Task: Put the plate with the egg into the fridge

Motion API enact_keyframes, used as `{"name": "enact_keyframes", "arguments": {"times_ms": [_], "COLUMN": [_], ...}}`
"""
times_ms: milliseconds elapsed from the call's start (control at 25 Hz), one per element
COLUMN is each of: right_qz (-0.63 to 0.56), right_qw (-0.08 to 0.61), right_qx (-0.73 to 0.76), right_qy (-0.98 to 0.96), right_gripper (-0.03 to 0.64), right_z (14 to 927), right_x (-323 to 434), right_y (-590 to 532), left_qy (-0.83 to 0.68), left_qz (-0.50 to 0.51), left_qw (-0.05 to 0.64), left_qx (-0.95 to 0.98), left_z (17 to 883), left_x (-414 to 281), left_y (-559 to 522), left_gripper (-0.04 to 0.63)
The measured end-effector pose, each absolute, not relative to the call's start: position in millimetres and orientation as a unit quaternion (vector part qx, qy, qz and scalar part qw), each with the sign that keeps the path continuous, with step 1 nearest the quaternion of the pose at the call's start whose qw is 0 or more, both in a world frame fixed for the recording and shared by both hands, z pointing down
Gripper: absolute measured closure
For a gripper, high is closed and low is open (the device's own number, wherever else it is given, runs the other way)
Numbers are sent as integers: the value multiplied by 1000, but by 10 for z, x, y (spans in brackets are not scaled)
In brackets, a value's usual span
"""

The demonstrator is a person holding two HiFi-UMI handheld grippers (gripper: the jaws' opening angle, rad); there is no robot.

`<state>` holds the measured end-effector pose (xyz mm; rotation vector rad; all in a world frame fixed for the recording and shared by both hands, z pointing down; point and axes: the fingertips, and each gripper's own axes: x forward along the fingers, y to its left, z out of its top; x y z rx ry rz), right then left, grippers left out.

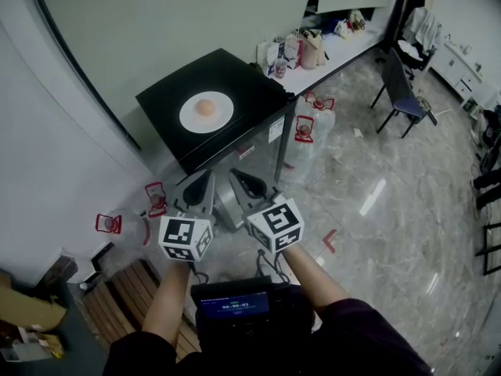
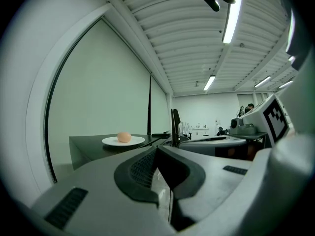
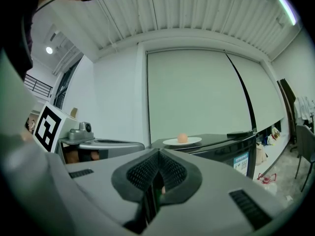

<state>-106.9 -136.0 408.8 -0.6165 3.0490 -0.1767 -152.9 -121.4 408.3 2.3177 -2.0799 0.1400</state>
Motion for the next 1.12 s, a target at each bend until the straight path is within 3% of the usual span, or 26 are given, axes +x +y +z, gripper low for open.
{"name": "enact_keyframes", "arguments": {"times_ms": [440, 960, 1120], "right_qz": [-73, -84, -90], "right_qw": [3, -44, -68], "right_qx": [-214, -357, -417], "right_qy": [974, 929, 902], "right_gripper": [611, 611, 611], "right_z": [4347, 5133, 5495], "right_x": [-1144, -1612, -1676], "right_y": [-1246, -903, -774], "left_qy": [-667, -597, -560], "left_qz": [51, 98, 101], "left_qw": [33, 92, 79], "left_qx": [743, 791, 819], "left_z": [4364, 5226, 5376], "left_x": [-1625, -2301, -2345], "left_y": [-1064, -633, -619], "left_gripper": [586, 586, 586]}}
